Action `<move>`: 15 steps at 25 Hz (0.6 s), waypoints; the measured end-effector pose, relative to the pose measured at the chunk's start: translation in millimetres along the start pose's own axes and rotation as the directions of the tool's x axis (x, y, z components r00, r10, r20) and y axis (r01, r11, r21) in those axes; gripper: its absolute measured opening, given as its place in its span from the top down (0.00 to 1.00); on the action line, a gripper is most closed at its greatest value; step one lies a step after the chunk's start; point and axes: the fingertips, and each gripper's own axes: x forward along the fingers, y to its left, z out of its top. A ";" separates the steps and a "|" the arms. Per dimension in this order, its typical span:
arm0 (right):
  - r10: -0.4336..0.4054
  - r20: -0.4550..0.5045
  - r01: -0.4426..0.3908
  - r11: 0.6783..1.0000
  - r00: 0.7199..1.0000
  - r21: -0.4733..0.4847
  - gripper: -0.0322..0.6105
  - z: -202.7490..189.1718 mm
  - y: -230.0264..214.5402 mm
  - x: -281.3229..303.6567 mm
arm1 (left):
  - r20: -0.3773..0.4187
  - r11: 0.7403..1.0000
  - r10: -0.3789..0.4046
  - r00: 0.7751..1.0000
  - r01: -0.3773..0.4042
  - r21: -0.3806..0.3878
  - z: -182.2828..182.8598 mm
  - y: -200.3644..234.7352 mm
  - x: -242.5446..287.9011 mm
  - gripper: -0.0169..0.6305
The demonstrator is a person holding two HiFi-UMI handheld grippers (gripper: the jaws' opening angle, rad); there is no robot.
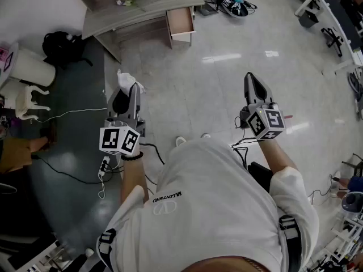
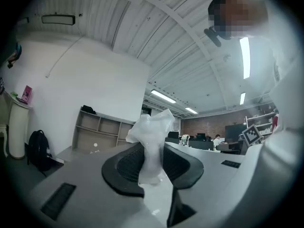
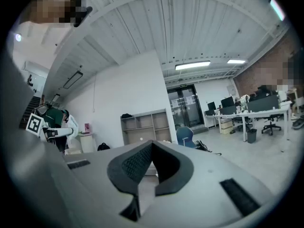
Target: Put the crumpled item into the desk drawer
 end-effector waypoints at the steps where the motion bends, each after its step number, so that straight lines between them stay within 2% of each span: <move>1: 0.004 -0.001 -0.004 1.000 1.000 0.002 0.95 -0.2 1.6 0.1 | -0.003 1.000 0.001 1.000 -0.001 0.001 0.4 0.8 -1.0 0.81; 15: 0.002 -0.018 -0.002 1.000 1.000 0.023 0.95 -7.8 31.8 17.6 | -0.009 1.000 -0.010 1.000 0.009 -0.026 -6.1 34.9 -11.9 0.81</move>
